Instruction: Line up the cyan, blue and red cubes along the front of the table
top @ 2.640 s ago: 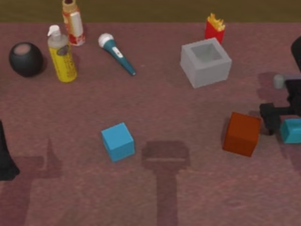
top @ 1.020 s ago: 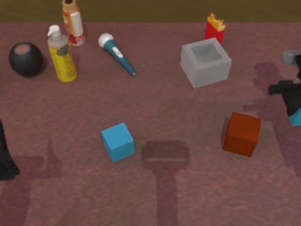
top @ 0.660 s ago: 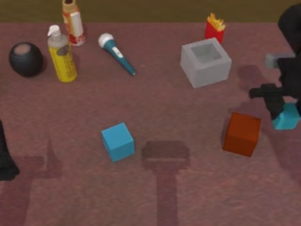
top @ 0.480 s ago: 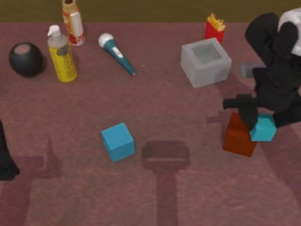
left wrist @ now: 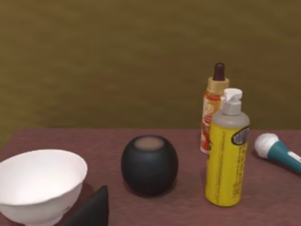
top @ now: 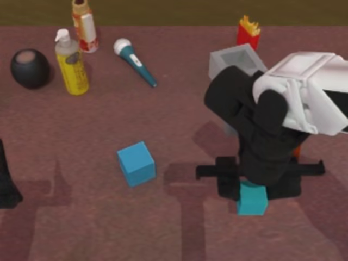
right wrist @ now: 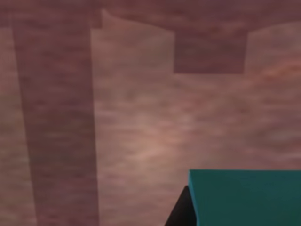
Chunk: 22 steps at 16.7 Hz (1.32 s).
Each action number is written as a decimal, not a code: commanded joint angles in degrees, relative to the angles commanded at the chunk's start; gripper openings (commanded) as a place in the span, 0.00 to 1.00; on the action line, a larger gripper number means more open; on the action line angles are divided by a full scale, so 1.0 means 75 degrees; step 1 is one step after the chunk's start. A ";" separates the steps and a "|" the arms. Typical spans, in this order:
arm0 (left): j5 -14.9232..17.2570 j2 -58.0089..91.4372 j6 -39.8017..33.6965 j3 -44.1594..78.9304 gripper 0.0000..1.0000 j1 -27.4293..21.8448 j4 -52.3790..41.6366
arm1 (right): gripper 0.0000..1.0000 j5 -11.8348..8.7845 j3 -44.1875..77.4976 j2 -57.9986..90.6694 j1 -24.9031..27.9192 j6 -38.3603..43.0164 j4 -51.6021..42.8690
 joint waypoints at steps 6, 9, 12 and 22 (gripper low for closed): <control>0.0000 0.0000 0.0000 0.0000 1.00 0.0000 0.0000 | 0.00 -0.0007 -0.0039 -0.0023 0.0065 0.0098 0.0039; 0.0000 0.0000 0.0000 0.0000 1.00 0.0000 0.0000 | 0.00 0.0004 -0.0379 0.0185 0.0046 0.0147 0.0582; 0.0000 0.0000 0.0000 0.0000 1.00 0.0000 0.0000 | 0.00 0.0000 -0.0932 0.0559 0.0093 0.0162 0.1576; 0.0000 0.0000 0.0000 0.0000 1.00 0.0000 0.0000 | 0.23 0.0014 -0.1265 0.0798 0.0148 0.0160 0.2096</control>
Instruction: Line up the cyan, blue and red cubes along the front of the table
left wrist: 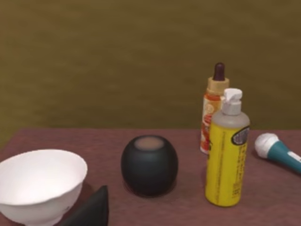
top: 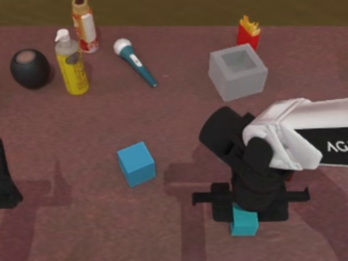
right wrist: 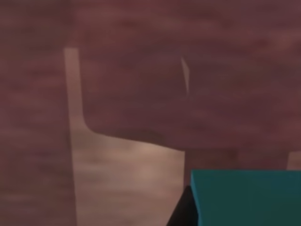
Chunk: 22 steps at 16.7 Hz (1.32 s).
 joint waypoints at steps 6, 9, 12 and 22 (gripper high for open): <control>0.0000 0.0000 0.0000 0.0000 1.00 0.0000 0.0000 | 0.68 0.0000 0.0000 0.0000 0.0000 0.0000 0.0000; 0.0000 0.0000 0.0000 0.0000 1.00 0.0000 0.0000 | 0.90 0.0000 0.0000 0.0000 0.0000 0.0000 0.0000; 0.0000 0.0000 0.0000 0.0000 1.00 0.0000 0.0000 | 1.00 0.0000 0.0000 0.0000 0.0000 0.0000 0.0000; 0.0000 0.0000 0.0000 0.0000 1.00 0.0000 0.0000 | 1.00 0.0005 0.0221 -0.0132 -0.0006 0.0045 -0.0321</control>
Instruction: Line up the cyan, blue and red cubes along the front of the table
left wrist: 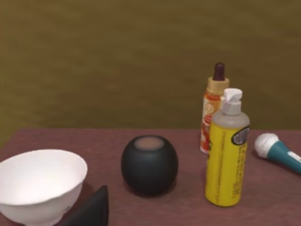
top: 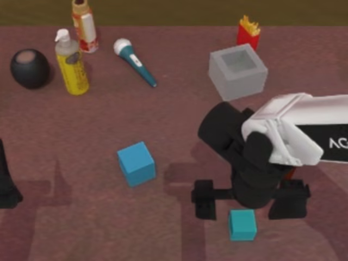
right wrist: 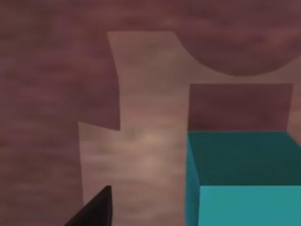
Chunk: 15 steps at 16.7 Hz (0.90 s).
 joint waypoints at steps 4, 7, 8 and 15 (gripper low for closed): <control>0.0000 0.0000 0.0000 0.0000 1.00 0.0000 0.0000 | 1.00 -0.0013 0.0638 -0.0512 0.0063 0.0005 -0.1301; 0.0000 0.0000 0.0000 0.0000 1.00 0.0000 0.0000 | 1.00 -0.0008 0.0917 -0.0798 0.0098 -0.0032 -0.1744; 0.0000 0.0000 0.0000 0.0000 1.00 0.0000 0.0000 | 1.00 -0.0008 0.0920 -0.0802 0.0099 -0.0033 -0.1748; 0.0030 0.0783 0.0291 0.0785 1.00 -0.0294 -0.0525 | 1.00 0.0024 0.0706 -0.1483 -0.0042 -0.0404 -0.1302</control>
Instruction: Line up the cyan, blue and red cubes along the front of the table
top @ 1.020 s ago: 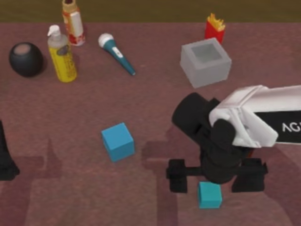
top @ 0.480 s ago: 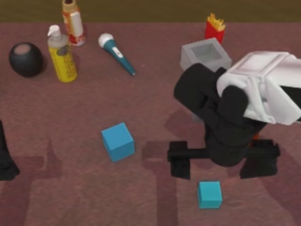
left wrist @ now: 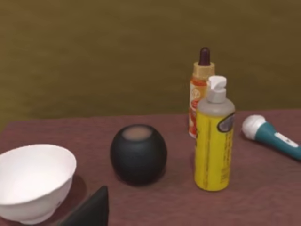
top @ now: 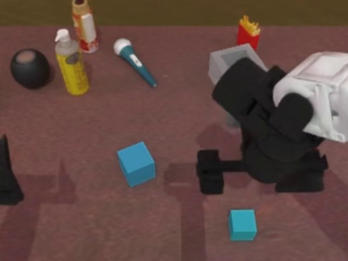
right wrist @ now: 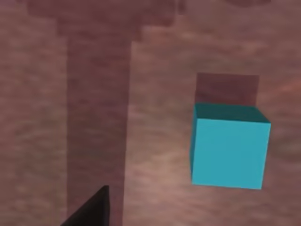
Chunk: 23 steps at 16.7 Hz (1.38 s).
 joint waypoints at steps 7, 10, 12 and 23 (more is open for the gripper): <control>-0.0015 0.4457 0.1278 0.3560 1.00 -0.1147 -0.2414 | 1.00 0.0029 -0.1672 -0.3848 -0.1007 -0.1653 0.2067; -0.0012 0.7102 0.1942 0.5341 1.00 -0.1748 -0.3737 | 1.00 -0.0002 -0.2964 -0.5987 -0.1791 -0.2540 0.3203; -0.0001 0.8840 0.2378 0.6492 1.00 -0.2147 -0.4613 | 1.00 -0.0032 -0.3932 -0.7316 -0.2380 -0.3110 0.3942; -0.0008 1.4769 0.4073 1.1179 1.00 -0.3682 -0.7747 | 1.00 -0.0209 -0.8912 -1.2543 -0.5494 -0.5312 0.7044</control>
